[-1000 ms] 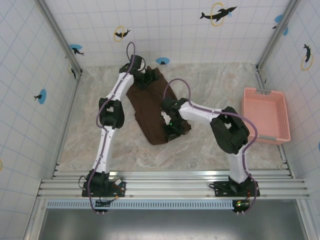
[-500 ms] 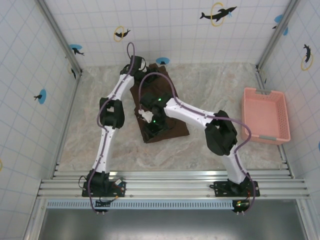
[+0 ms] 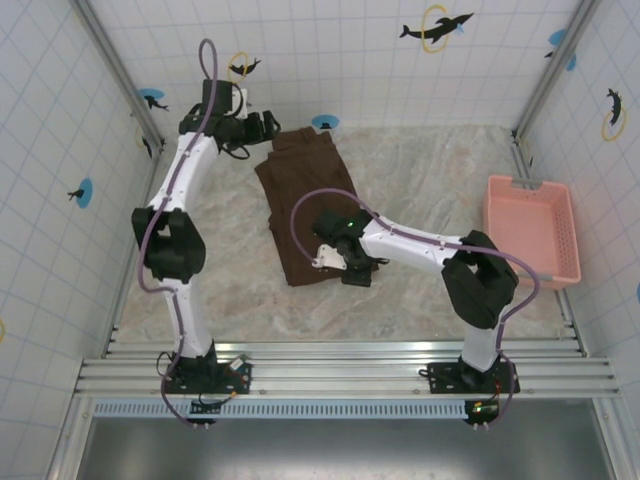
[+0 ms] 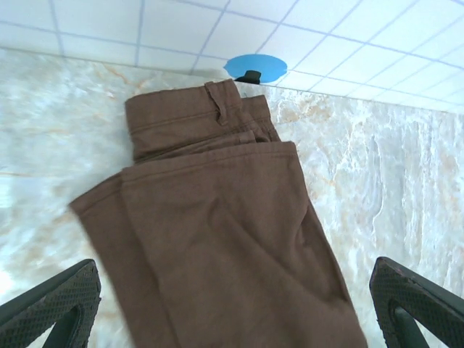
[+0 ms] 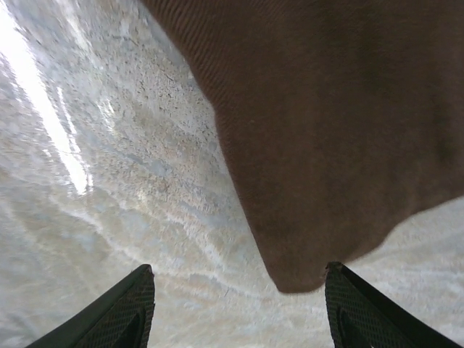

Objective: Roll up the long pants

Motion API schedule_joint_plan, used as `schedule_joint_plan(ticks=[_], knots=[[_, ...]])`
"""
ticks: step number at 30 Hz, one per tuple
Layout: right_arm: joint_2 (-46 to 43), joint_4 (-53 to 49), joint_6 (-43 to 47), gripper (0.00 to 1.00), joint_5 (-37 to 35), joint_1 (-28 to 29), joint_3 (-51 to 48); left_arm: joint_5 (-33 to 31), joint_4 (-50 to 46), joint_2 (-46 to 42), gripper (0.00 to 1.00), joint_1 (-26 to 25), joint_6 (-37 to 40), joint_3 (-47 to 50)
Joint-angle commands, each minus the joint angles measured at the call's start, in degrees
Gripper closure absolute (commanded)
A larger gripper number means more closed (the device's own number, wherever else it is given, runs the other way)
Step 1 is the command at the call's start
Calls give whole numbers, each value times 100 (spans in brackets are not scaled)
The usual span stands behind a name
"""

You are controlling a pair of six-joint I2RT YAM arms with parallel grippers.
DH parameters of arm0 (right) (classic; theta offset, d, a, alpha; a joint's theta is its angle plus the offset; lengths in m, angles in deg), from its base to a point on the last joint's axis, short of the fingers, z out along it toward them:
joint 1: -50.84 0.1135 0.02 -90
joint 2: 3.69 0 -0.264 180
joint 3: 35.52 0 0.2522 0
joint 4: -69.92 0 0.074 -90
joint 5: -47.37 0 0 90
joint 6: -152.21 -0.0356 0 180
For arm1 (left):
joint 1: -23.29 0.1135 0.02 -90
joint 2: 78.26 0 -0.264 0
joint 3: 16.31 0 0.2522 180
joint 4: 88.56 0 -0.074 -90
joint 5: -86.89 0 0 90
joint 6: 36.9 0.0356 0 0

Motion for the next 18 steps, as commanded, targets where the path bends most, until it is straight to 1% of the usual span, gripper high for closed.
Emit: schedule_joint_plan(ticks=[1,3,8,13,14,15,16,17,18], knots=[[83,959,531,36,-335,54,-166,-482,-459,-307,3,-57,731,951],[149,1197,547,36,-430,57,-197,-454,-473,-536,3,-57,719,1512],[443,1466,578,37,-361,-10,-215,-419,-463,-992,2,-105,767,2477],[858,1392,413,46,-328,-62,10,-587,-545,-1265,2,-123,959,2881],[963,1264,356,51,-367,-56,136,-635,-546,-1313,2,-127,1004,2944],[1033,1072,349,57,-111,-89,284,-675,-550,-1373,2,-133,1052,2997],[1062,1015,269,62,-3,-95,354,-678,-548,-1403,3,-137,1115,3024],[1067,888,259,73,173,-81,434,-728,-554,-1440,2,-143,1184,3062],[1080,673,299,80,398,-55,536,-798,-553,-1489,2,-150,1253,3113]])
